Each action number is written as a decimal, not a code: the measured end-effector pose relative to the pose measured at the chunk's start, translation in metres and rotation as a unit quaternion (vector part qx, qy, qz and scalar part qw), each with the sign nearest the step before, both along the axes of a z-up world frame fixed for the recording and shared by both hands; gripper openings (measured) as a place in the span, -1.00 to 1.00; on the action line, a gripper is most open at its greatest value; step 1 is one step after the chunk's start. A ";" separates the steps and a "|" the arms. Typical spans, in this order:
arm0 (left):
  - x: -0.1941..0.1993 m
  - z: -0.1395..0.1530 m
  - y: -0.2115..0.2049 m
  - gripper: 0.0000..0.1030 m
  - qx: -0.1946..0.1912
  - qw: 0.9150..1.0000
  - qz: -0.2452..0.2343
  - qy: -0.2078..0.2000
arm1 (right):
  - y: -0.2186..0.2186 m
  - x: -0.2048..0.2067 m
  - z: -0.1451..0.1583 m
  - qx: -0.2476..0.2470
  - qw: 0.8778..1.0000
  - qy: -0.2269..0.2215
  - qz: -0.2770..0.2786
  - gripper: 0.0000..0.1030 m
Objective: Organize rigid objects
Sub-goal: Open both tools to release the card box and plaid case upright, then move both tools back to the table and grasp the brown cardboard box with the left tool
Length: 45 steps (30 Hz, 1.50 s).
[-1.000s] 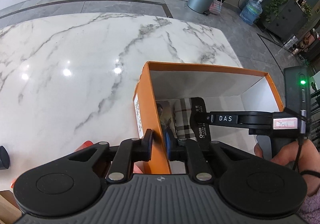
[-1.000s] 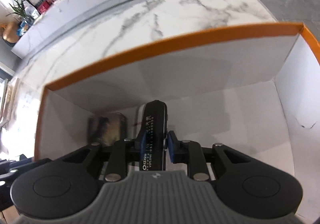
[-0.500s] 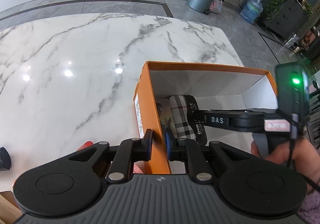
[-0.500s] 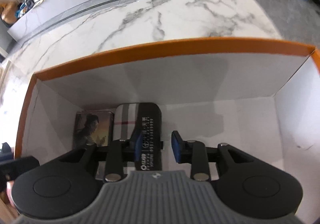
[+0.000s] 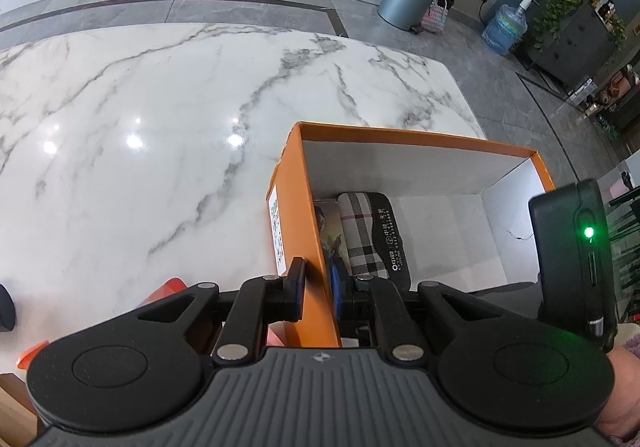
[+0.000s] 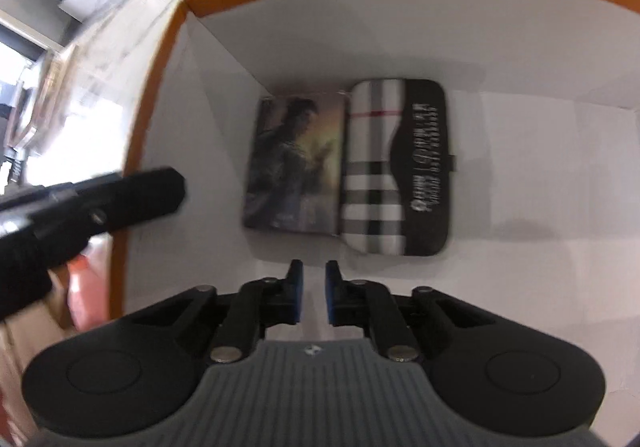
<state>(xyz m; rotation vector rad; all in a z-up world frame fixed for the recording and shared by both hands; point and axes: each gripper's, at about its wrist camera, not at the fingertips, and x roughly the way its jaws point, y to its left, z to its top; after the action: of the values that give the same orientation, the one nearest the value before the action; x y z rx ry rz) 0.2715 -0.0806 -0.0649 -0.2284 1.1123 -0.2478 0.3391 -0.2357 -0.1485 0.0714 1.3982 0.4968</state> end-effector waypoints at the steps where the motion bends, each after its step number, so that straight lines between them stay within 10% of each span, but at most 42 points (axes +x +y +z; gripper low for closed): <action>1: 0.000 0.000 0.000 -0.73 0.000 1.000 0.001 0.000 | 0.002 0.002 0.001 0.000 1.000 -0.003 0.000 -0.81; 13: -0.004 0.006 0.012 -0.72 -0.032 0.999 0.004 -0.005 | 0.009 0.019 0.004 -0.020 0.999 -0.030 -0.025 -0.86; 23: -0.051 0.064 0.076 -0.72 -0.035 0.997 0.021 -0.073 | 0.001 -0.027 0.067 0.026 0.989 -0.138 -0.053 -0.34; 33: -0.103 0.070 0.144 -0.67 0.005 0.995 0.072 -0.067 | 0.044 -0.106 0.103 0.104 0.971 -0.214 -0.036 -0.34; 45: -0.133 0.019 0.202 -0.08 0.104 0.992 0.066 -0.002 | 0.131 -0.155 0.062 0.076 0.982 -0.160 0.059 -0.34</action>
<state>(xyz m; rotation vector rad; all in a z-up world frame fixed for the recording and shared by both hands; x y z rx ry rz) 0.1389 0.1216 -0.0459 -0.1138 1.1064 -0.0140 0.1842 -0.1046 -0.0864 0.0297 1.0529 0.6831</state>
